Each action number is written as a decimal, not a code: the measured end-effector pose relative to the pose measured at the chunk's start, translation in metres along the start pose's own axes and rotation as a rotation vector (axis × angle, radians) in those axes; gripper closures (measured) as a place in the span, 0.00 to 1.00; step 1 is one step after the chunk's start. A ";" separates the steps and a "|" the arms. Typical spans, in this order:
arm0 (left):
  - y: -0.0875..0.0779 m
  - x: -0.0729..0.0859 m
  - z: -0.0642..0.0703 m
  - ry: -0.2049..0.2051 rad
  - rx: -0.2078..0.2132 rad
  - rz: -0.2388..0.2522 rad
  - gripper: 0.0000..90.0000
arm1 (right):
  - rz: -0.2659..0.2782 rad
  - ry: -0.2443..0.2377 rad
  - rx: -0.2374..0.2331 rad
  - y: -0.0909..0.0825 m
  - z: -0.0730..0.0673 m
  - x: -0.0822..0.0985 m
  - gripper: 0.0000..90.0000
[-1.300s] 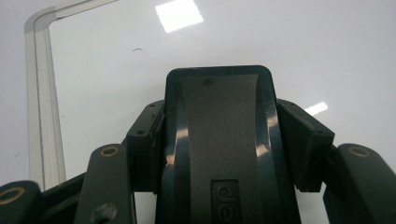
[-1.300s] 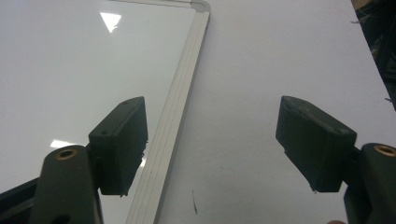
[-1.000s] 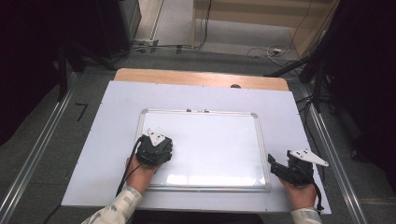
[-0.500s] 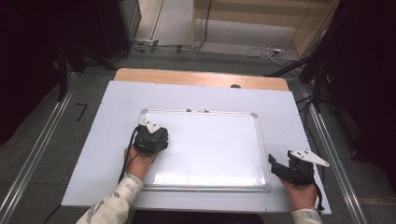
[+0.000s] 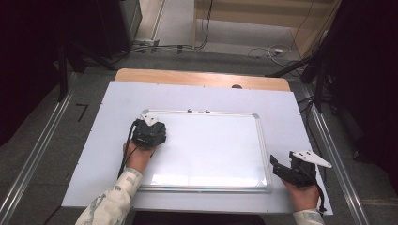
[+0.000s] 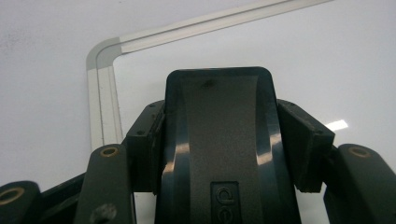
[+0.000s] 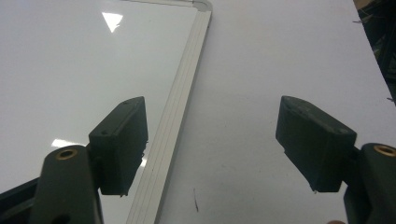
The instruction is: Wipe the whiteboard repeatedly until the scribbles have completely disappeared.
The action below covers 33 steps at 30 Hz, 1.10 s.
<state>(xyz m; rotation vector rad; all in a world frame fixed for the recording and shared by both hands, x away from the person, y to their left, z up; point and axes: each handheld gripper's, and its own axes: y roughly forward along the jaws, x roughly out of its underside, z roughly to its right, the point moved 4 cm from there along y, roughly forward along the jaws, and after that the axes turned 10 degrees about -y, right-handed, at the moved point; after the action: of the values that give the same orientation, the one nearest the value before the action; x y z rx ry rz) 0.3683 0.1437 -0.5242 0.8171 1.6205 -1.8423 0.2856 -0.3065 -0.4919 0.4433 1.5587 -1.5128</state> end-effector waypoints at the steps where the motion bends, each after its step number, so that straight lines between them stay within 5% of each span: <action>1: 0.001 -0.001 -0.001 -0.004 -0.003 -0.002 0.45 | 0.000 0.000 0.000 0.000 0.000 0.000 0.26; 7: 0.000 -0.005 -0.004 -0.067 -0.003 -0.020 0.45 | 0.004 0.006 0.003 0.000 0.002 -0.001 0.26; 14: -0.005 -0.001 -0.004 -0.056 0.003 -0.019 0.45 | 0.003 0.006 0.002 0.001 0.003 -0.001 0.26; 23: -0.023 -0.006 -0.008 -0.108 0.051 0.039 0.45 | 0.003 0.006 0.000 0.001 0.002 -0.001 0.26; 33: -0.042 -0.007 -0.005 -0.094 0.082 0.084 0.45 | 0.006 0.005 -0.009 0.002 0.001 -0.002 0.26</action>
<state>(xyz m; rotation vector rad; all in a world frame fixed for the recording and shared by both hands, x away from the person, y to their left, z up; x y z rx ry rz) 0.3424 0.1543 -0.4922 0.8082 1.4399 -1.8696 0.2884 -0.3068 -0.4910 0.4469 1.5655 -1.5007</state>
